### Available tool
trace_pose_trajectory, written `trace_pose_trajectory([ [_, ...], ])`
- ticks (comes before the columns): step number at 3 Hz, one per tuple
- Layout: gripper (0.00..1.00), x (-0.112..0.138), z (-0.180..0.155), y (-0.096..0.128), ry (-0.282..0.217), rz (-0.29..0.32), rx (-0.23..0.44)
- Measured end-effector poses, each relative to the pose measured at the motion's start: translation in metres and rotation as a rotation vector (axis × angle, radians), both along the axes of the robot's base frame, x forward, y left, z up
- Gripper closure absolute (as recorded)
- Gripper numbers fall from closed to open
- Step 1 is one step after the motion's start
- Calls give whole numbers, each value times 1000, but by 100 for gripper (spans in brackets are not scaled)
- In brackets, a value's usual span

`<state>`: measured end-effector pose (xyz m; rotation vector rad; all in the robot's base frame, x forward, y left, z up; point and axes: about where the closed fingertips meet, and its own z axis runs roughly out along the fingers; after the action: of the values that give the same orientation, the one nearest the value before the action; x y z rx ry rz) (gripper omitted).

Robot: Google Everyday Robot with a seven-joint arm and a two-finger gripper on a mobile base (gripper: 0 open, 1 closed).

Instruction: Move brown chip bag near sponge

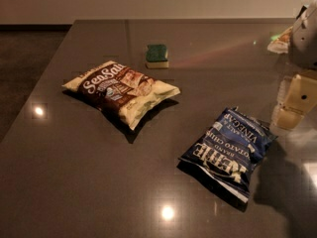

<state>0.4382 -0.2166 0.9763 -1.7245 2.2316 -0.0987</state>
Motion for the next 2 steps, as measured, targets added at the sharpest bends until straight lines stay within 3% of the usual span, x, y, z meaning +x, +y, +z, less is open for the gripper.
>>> trace_pose_trajectory([
  [1,0,0,0,0,0,0,0],
  [2,0,17,-3,6,9,-38,20],
])
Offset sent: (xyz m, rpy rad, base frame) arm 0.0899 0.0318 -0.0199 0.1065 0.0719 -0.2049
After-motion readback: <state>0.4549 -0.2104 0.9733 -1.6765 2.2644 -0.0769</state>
